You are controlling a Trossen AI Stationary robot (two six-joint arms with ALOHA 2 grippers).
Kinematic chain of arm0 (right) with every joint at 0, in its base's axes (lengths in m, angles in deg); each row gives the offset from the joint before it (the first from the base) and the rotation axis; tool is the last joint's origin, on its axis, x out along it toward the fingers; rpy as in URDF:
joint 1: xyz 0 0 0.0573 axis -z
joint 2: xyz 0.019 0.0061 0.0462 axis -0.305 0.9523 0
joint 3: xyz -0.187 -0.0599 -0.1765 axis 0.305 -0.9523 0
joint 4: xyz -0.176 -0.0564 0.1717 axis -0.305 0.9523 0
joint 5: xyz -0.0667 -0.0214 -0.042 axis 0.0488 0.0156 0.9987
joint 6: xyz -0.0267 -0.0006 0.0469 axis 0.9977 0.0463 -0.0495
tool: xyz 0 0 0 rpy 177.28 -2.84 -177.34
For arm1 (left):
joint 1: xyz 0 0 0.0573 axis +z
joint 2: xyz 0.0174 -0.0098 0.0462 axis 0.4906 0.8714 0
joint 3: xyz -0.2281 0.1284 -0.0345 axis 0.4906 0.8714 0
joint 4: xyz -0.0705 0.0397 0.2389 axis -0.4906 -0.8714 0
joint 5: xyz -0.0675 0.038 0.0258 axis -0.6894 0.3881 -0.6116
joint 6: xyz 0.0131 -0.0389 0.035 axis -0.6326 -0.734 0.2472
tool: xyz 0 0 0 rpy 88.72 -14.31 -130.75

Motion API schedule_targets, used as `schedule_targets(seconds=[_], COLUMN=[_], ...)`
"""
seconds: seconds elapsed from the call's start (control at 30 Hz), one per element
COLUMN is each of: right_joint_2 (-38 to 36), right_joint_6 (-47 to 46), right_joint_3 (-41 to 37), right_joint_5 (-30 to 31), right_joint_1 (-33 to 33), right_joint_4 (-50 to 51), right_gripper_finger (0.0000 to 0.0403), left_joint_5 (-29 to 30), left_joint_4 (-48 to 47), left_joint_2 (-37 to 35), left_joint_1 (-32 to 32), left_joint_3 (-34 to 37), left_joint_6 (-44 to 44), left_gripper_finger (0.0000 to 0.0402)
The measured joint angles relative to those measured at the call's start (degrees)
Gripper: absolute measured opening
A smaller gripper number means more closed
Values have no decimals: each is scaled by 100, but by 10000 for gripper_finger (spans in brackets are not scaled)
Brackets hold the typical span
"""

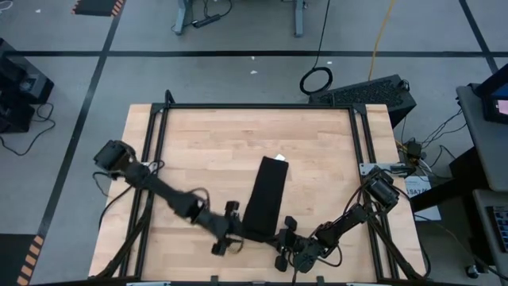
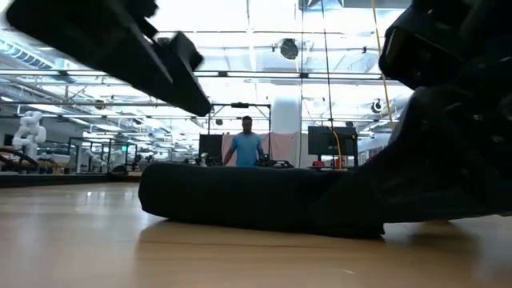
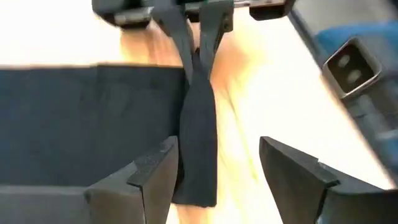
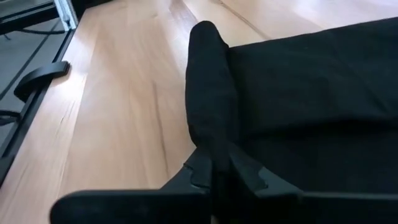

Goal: Roll napkin
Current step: Roll the black napkin

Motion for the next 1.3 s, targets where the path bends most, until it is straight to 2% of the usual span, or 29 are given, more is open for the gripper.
schedule_targets(seconds=[0.13, 0.2, 0.3, 0.43, 0.53, 0.83, 0.93, 1.1, 1.3], right_joint_2=[2, 2, 2, 4, 5, 7, 7, 7, 7], right_joint_6=[-110, -161, -240, -450, -501, -570, -591, -593, -524], right_joint_3=[-1, -1, -5, -11, -12, -14, -14, -14, -14], right_joint_5=[-25, -36, -36, -34, -34, -43, -53, -56, -73], right_joint_1=[29, 43, 47, 50, 49, 49, 49, 49, 47], right_joint_4=[-24, -67, -90, -116, -123, -143, -147, -149, -177], right_gripper_finger=[9, 9, 9, 9, 9, 9, 9, 9, 9], left_joint_5=[1561, 2054, 2504, 2612, 2923, 2787, 2571, 2528, 1908], left_joint_4=[26, 133, 94, 138, 223, 254, 260, 263, 303], left_joint_2=[272, 414, 663, 955, 1111, 1128, 1128, 1128, 1126], left_joint_1=[-644, -851, -1038, -1066, -1029, -864, -825, -732, -513], left_joint_3=[9, -9, 2, 0, 0, 0, 0, 0, 0], left_joint_6=[694, 989, 1221, 1326, 1411, 1620, 1666, 1664, 1544], left_gripper_finger=[230, 230, 230, 230, 230, 220, 196, 153, 99])
